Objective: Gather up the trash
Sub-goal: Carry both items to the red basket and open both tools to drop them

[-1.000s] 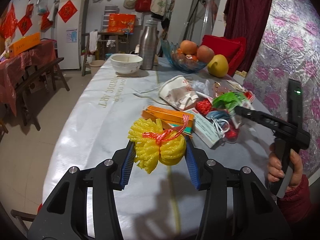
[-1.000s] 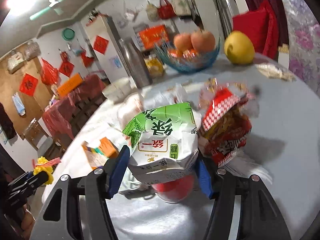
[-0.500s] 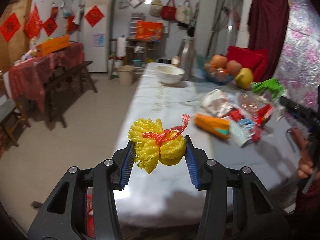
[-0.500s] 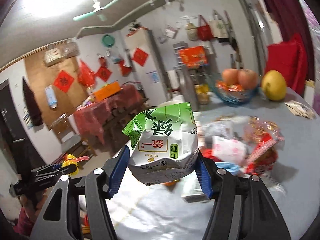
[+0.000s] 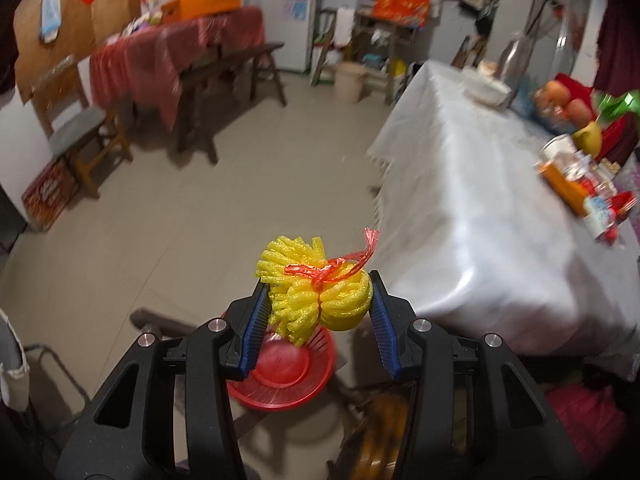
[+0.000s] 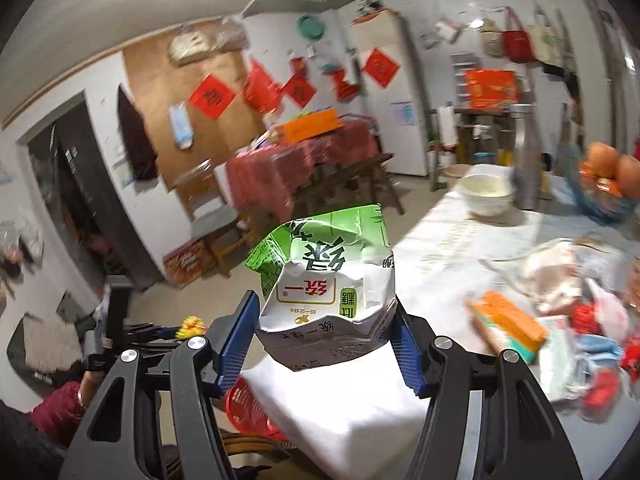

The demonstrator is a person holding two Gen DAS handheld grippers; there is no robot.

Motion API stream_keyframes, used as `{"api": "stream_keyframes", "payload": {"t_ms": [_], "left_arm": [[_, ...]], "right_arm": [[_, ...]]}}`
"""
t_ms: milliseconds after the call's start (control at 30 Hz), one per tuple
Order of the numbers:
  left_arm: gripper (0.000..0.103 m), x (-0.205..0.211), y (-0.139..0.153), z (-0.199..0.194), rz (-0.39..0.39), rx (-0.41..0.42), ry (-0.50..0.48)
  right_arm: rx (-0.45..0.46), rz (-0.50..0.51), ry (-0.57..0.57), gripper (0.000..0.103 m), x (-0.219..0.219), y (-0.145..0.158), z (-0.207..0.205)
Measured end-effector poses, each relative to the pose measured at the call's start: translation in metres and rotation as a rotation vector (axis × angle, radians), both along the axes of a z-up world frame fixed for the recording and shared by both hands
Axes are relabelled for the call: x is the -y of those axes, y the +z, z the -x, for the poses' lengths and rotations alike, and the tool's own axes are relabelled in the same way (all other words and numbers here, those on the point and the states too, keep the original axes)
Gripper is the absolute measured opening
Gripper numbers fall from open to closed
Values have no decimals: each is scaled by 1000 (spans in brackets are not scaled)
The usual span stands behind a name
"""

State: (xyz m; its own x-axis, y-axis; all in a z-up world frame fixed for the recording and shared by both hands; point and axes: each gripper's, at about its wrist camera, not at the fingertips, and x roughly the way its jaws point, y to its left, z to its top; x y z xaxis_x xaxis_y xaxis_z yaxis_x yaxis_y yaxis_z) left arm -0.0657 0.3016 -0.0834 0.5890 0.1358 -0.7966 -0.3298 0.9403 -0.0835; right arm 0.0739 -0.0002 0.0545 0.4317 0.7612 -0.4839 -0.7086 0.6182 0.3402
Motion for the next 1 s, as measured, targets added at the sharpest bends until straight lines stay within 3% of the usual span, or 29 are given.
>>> {"api": "stream_keyframes", "payload": {"t_ms": [133,200,267,467,767,967,1000], "left_arm": [[49,-22,-38,4,64,-68,14],[54,-29,-49,4,87,-93,28],[70,-39,-54,8,116,-99,47],[86,-62,-39,24,124,-50,86],[93,-101,-14,47,61,7,239],[95,-124,-4,63,59,35,306],[95,-127,-4,65,66,39,312]], "right_arm": [[-25,34,64,62,-40,-1,14],[-46,61,97,62,-58,-4,20],[-64,83,125,62,-73,-8,23],[-97,141,209,62,-119,-25,33],[-165,244,365,62,-192,-57,61],[-191,290,448,55,-233,-75,74],[-189,298,449,43,-239,-78,75]]}}
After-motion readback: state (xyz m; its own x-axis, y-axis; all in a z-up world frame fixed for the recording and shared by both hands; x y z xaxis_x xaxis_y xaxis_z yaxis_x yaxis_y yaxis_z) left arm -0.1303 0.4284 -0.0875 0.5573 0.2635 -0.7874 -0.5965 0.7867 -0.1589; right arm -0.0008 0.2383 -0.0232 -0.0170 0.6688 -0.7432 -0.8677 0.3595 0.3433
